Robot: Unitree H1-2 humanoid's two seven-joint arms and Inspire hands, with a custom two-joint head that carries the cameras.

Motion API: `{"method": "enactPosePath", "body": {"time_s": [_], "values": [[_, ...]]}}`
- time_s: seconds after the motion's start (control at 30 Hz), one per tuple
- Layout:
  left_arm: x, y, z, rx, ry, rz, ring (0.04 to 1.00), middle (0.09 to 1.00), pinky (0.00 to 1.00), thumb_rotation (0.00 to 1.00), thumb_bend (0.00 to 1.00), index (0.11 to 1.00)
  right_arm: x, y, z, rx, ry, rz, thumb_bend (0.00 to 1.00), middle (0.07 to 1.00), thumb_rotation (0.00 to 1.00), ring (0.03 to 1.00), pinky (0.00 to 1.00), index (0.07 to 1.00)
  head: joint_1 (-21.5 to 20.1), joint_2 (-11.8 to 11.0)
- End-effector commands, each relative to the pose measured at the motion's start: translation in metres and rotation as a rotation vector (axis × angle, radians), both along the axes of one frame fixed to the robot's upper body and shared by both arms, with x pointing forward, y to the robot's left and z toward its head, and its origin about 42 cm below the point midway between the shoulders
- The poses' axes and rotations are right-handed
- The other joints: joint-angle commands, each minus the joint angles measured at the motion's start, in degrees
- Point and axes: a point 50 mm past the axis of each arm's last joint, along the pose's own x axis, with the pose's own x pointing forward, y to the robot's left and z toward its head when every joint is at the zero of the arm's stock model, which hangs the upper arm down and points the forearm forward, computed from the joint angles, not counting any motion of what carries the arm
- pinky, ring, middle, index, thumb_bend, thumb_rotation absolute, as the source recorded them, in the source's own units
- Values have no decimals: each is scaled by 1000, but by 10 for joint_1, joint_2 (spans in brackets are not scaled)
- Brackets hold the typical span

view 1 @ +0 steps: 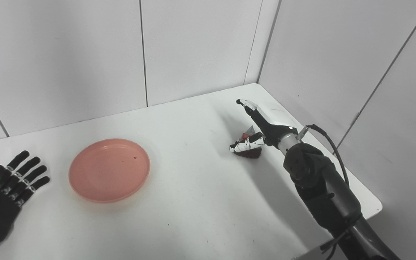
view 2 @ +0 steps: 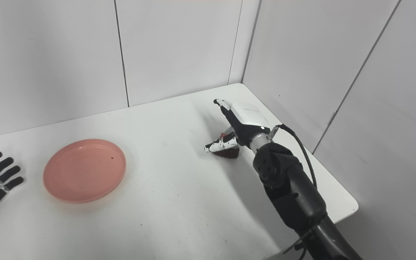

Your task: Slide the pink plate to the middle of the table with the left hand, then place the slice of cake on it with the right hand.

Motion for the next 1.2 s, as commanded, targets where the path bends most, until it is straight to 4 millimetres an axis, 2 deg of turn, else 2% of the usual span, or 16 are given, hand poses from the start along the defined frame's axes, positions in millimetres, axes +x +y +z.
{"method": "enactPosePath", "body": {"time_s": [0.0,0.3,0.73,1.17], "values": [[-30,15,-54,64,216,42,851,873,797,778,514,868,4,-7,27,-33,-56,-3,988,942,336,900,743,923,0,1],[-32,15,-52,71,212,38,848,873,784,751,519,861,16,-15,24,-8,-12,9,997,937,286,889,735,916,3,10],[-34,15,-48,81,201,35,850,876,784,752,526,865,30,-26,15,-40,71,-30,983,936,301,911,766,900,5,17],[-37,14,-44,90,188,33,855,882,788,772,521,872,38,-32,8,-94,114,-53,983,931,298,902,748,875,9,23]]}}
